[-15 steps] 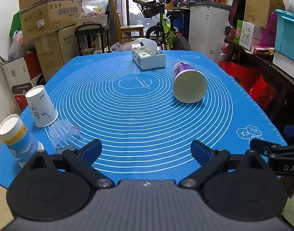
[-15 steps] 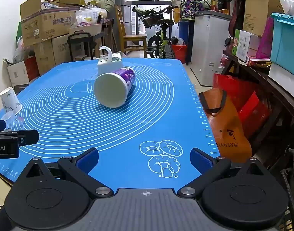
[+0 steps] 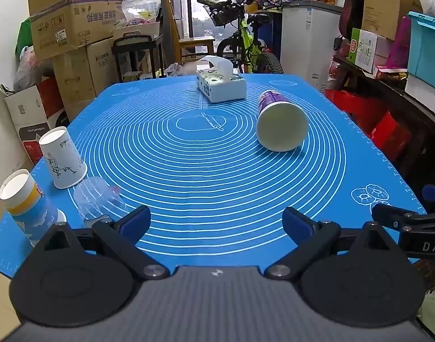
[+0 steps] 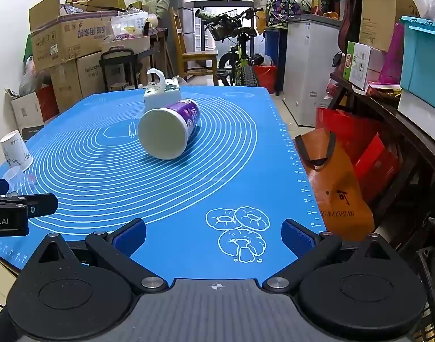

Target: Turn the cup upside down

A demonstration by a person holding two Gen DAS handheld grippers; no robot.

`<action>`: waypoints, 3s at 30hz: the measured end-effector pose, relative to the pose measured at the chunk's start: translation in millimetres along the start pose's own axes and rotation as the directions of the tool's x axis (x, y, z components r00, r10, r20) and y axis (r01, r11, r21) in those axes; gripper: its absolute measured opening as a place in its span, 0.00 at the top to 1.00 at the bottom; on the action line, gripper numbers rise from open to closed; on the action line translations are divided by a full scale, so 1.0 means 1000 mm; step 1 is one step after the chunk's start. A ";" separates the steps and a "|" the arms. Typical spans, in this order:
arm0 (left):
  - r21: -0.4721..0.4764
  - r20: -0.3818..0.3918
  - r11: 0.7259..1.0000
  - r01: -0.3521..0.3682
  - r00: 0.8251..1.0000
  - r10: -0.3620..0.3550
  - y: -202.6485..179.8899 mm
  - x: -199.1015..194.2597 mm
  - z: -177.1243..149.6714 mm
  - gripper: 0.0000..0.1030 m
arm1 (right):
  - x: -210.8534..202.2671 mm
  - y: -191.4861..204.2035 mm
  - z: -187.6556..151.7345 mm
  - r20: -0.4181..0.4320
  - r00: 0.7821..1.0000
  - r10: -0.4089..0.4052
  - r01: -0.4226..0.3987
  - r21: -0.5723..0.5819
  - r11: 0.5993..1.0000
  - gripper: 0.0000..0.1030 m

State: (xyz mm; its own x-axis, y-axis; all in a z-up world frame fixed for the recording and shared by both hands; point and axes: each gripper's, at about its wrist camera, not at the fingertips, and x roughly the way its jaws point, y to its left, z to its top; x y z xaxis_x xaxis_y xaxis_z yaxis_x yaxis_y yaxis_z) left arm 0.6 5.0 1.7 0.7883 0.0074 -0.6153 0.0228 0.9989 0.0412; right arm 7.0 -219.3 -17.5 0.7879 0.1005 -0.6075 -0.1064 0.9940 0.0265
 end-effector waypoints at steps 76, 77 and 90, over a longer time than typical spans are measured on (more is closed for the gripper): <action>0.018 -0.014 1.000 -0.011 1.000 0.011 -0.006 0.004 -0.003 0.05 | 0.008 -0.005 -0.002 -0.025 1.000 0.002 -0.002 0.009 1.000 0.02; 0.017 -0.014 1.000 -0.010 1.000 0.010 -0.006 0.003 -0.003 0.05 | 0.008 -0.005 -0.002 -0.026 1.000 0.001 -0.001 0.009 1.000 0.02; 0.017 0.016 0.999 0.028 0.999 -0.028 -0.023 0.028 0.042 0.05 | 0.022 -0.031 0.025 0.023 0.999 -0.023 0.022 0.059 0.998 0.02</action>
State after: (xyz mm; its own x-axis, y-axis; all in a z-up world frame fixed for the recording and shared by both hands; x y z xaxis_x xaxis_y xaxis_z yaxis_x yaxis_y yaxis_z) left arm 47.8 -20.0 16.3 0.7969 -0.0216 -0.6038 0.0552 0.9978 0.0373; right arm 42.9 -246.5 -11.3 0.8039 0.0784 -0.5896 -0.0534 0.9968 0.0598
